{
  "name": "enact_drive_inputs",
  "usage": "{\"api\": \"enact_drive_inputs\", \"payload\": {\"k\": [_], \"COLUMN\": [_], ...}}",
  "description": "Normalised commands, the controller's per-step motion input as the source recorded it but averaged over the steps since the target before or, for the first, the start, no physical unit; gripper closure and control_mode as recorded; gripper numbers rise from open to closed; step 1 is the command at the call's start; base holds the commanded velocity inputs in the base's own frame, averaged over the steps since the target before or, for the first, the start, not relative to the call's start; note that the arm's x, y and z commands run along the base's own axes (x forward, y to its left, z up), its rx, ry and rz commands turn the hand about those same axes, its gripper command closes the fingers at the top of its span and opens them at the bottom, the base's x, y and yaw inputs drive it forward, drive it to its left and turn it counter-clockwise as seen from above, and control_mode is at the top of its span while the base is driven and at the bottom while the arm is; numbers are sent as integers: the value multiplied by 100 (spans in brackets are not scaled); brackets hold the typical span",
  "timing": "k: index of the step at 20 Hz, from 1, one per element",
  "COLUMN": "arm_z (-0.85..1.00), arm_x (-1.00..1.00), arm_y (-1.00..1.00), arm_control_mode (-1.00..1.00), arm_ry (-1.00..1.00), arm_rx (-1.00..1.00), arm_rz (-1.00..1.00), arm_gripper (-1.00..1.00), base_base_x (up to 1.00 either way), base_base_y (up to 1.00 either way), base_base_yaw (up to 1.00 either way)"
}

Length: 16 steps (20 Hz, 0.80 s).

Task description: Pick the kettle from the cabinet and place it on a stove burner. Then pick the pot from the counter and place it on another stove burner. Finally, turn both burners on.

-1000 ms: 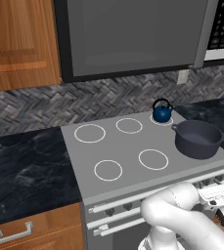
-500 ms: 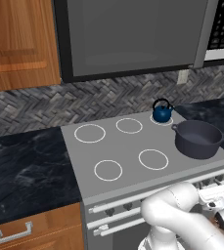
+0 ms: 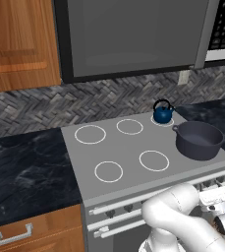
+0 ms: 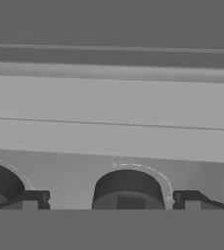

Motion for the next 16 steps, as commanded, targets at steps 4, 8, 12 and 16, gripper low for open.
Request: {"api": "enact_drive_inputs", "payload": {"k": [4, 8, 12, 16], "arm_z": [0, 0, 0, 0], "arm_x": [0, 5, 17, 20], "arm_y": [2, 5, 6, 1], "arm_control_mode": [-100, -100, -100, -100], "arm_ry": [-7, -8, -7, -6], "arm_rx": [0, 0, 0, 0], "arm_rz": [2, 3, 3, 3], "arm_gripper": [-100, -100, 100, 100], "base_base_x": [0, 0, 0, 0], "base_base_y": [0, 0, 0, 0], "base_base_yaw": [0, 0, 0, 0]}}
